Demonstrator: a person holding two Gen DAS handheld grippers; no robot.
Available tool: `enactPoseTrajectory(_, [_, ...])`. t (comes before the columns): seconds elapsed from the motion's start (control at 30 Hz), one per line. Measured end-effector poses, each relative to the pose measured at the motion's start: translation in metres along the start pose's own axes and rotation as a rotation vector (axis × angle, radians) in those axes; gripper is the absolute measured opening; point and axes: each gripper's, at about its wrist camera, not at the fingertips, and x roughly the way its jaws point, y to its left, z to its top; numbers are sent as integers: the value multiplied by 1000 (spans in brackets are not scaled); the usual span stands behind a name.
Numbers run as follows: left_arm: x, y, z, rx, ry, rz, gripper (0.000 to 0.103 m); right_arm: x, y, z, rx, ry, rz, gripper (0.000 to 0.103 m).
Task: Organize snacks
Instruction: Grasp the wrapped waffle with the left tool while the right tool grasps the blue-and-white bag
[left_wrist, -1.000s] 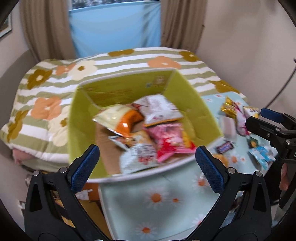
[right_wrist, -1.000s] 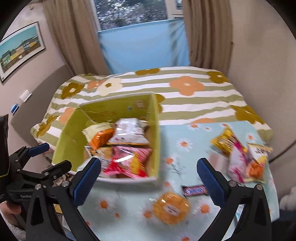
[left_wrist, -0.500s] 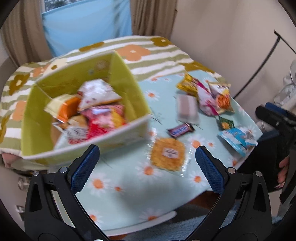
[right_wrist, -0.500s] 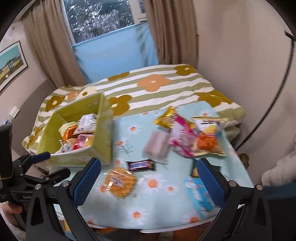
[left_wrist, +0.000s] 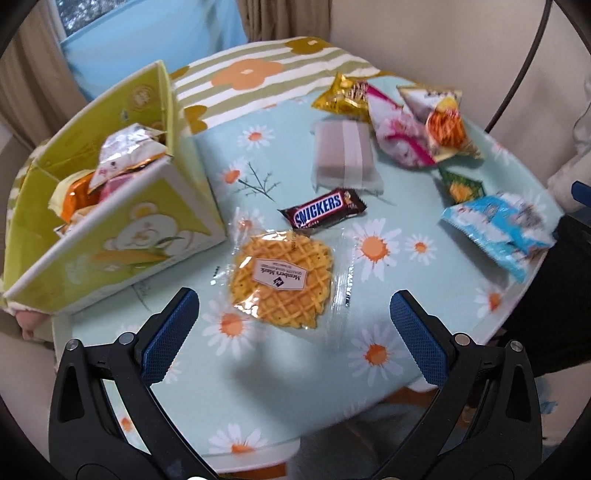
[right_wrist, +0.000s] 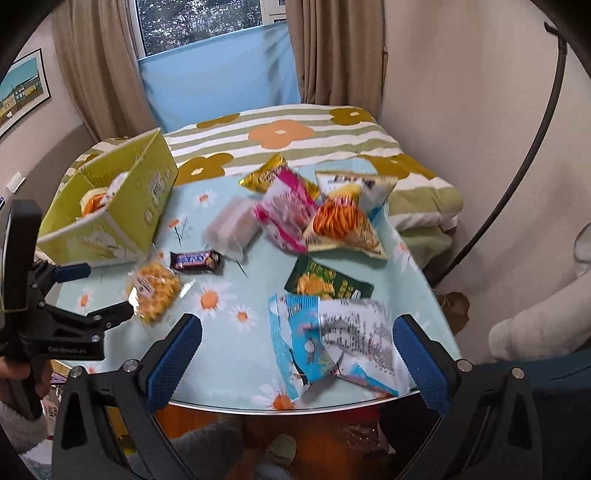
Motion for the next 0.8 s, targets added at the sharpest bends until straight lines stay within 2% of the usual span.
enactPoseTrajectory(0.17, [40, -11, -3, 61, 34, 61, 103, 29, 3, -19, -19, 17, -24, 103])
enactPoseTrajectory(0.4, [72, -14, -2, 110, 66, 96, 103, 48, 1, -30, -31, 19, -90, 103])
enactPoseTrajectory(0.8, [89, 2, 6, 86, 89, 37, 103, 62, 0, -26, -54, 19, -173, 103])
